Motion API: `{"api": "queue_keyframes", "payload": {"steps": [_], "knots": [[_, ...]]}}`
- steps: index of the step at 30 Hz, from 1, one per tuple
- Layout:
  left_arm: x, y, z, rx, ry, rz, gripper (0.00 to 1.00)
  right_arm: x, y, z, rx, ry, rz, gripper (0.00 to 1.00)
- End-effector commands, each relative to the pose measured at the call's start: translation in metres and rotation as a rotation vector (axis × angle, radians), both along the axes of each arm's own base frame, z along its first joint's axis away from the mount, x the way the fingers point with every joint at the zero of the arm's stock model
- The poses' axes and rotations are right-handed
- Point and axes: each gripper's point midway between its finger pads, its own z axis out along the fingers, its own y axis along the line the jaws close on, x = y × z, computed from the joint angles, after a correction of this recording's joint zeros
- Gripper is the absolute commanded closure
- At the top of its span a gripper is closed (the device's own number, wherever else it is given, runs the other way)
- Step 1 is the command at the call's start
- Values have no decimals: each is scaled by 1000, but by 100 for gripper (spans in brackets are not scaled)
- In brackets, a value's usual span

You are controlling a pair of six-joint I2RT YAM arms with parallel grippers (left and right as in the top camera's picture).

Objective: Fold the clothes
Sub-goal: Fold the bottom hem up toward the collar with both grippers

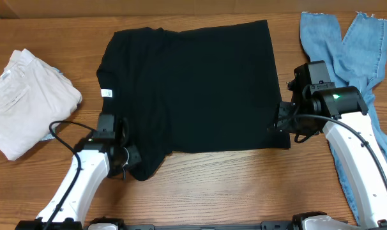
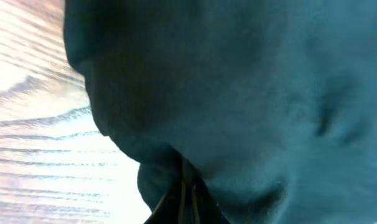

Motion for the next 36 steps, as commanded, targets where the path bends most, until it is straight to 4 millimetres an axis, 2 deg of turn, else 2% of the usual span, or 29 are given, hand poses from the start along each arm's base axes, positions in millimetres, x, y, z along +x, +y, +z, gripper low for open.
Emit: {"api": "queue_keyframes", "payload": {"steps": [1,6,10,17,29,36], "knots": [[24,0,27,7,-74,-32,96,-2,-1,-15,-4,49,-35,49],[28,10,38,60,-78,-21,96,-6,-7,-51,-11,131,-104,48],[19,14,36,84,-39,-18,96,-5,-27,-81,-25,169,-225,48],[13,18,35,105,-13,-16,96,-5,-61,-105,-7,179,-359,48],[11,18,35,105,-5,-17,96,-18,-54,-145,24,161,-313,48],[11,18,35,105,-3,-16,96,-14,-51,-152,46,128,-308,50]]}}
